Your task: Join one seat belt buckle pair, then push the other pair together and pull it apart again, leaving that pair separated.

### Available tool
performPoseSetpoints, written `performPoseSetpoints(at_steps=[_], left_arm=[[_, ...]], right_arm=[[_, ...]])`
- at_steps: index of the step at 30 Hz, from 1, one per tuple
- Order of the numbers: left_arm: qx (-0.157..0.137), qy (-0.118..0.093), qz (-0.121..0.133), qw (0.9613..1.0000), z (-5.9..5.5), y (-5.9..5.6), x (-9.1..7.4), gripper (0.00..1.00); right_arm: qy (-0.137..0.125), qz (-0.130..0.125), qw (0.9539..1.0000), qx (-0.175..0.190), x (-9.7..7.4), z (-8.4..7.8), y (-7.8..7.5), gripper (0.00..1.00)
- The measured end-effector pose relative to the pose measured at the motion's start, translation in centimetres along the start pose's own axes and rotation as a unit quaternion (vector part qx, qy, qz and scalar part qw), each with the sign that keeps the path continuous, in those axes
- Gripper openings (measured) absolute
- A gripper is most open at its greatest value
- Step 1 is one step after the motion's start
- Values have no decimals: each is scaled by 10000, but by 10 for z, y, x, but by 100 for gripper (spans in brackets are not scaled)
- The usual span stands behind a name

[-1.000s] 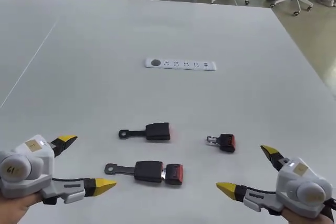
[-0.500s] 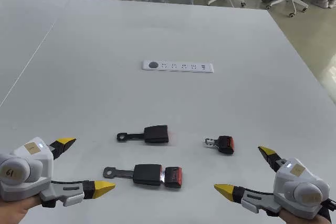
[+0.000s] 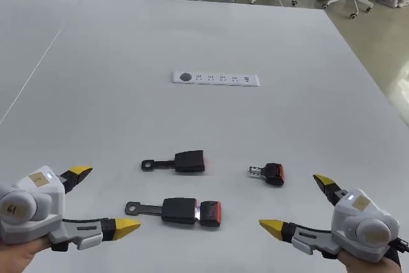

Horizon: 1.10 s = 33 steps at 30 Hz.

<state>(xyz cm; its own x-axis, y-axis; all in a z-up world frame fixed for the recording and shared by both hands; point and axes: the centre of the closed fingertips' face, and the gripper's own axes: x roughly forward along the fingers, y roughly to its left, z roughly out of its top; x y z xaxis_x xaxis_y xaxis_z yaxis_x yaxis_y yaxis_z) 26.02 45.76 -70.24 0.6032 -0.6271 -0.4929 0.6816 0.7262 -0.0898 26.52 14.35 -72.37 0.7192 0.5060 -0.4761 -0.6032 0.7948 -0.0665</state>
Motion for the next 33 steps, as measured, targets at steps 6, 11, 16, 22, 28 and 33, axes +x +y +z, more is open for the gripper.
performPoseSetpoints(at_steps=[6, 11, 16, 22, 28, 33], left_arm=[[-8, -13, 2, 10000, 0, -1, -1, 100], [3, 8, -4, 10000, -1, -2, -1, 100], [-13, -29, 22, 10000, 0, -1, -3, 100], [-13, -32, 24, 10000, 0, -1, -3, 100], [-10, -22, 9, 10000, 0, -3, -4, 100], [-10, -7, -7, 10000, -1, -4, -4, 98]], right_arm=[[-20, -34, 10000, 12, -1, 1, -2, 100], [-29, -30, 10000, -1, -1, 2, -1, 100], [-27, -26, 10000, -8, -1, 2, 0, 100], [-29, -38, 10000, -26, -1, 3, 0, 100], [-22, -61, 10000, -29, -2, 3, -1, 100], [-8, -51, 10000, -35, -3, 3, 1, 99]])
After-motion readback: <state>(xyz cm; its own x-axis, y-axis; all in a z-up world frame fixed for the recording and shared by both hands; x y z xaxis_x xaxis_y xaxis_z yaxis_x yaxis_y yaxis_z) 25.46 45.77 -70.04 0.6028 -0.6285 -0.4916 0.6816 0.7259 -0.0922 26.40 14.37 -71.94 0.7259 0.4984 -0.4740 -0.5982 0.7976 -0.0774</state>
